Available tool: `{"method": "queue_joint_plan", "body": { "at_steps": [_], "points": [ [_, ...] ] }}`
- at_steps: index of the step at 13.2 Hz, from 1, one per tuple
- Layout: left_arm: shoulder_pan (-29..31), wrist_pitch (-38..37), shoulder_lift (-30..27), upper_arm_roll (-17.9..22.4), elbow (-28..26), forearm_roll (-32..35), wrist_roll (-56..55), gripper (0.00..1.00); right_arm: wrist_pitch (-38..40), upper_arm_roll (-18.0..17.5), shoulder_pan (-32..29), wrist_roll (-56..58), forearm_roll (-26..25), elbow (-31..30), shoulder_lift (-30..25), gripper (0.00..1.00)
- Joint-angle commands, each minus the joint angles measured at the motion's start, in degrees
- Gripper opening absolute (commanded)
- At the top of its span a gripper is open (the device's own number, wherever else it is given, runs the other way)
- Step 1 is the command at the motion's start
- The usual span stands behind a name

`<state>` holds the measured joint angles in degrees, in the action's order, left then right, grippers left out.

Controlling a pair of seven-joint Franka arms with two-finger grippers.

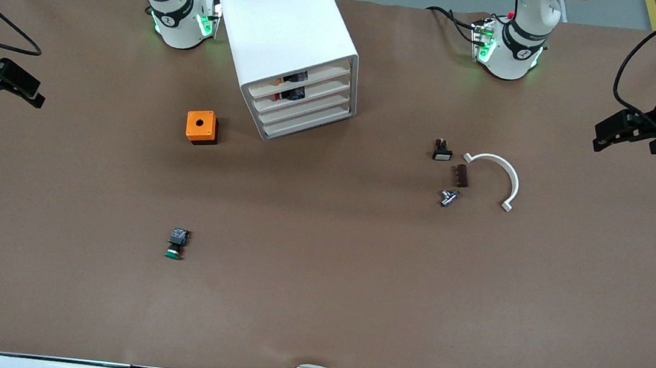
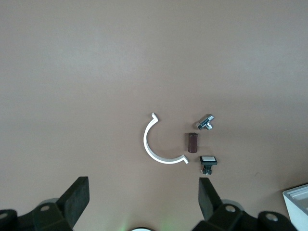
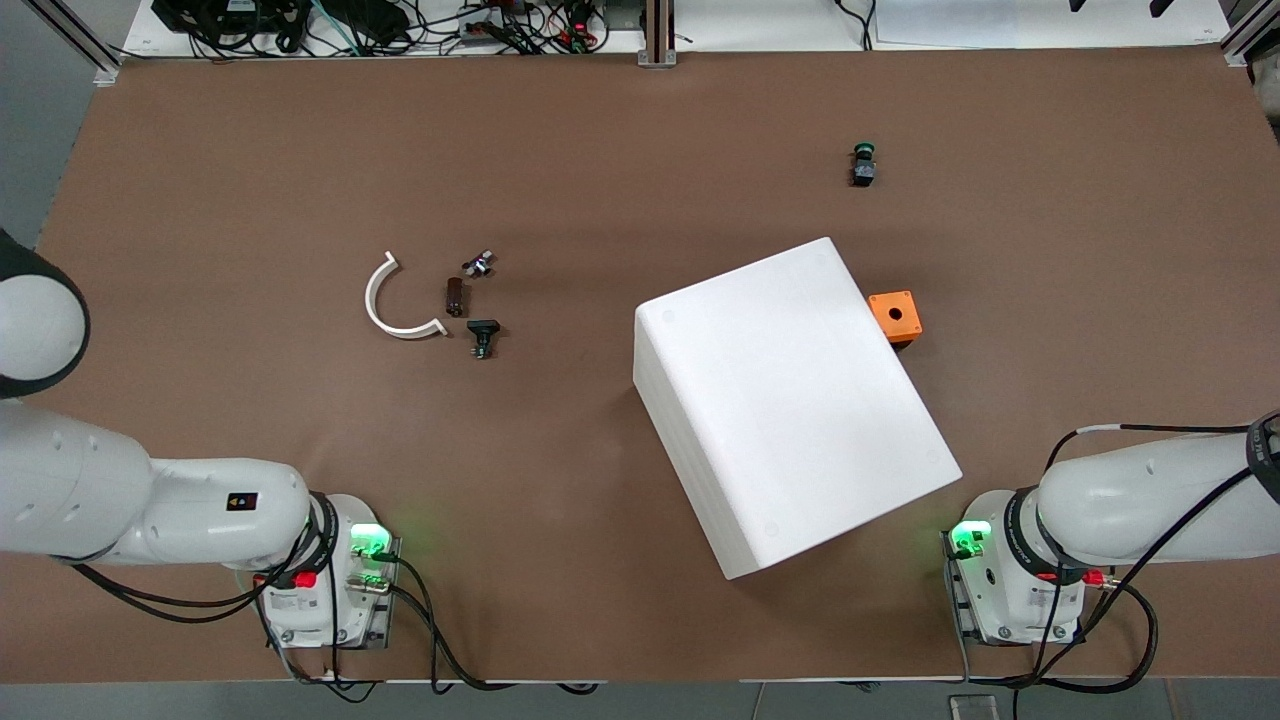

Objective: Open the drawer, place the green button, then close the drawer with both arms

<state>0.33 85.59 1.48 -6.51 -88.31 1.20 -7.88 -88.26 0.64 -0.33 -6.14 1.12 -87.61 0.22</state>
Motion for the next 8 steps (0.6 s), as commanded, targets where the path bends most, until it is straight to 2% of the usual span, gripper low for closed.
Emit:
{"method": "queue_joint_plan", "body": {
  "at_steps": [1,4,8],
  "points": [
    [-0.24,-0.69,7.37,-0.52,2.35,-0.57,-0.12,1.0,0.46,-0.37,-0.37,-0.36,-0.77,-0.19,-0.48,1.0],
    [-1.38,2.38,13.79,-0.78,2.53,-1.89,-4.76,1.0,-0.24,-0.81,0.07,-0.45,-0.06,-0.1,-0.39,1.0],
    [-2.79,2.83,21.88,-1.22,3.05,-7.86,-12.49,1.0,-0.16,-0.9,4.19,-0.28,-0.06,-0.1,0.74,1.0]
  ]
}}
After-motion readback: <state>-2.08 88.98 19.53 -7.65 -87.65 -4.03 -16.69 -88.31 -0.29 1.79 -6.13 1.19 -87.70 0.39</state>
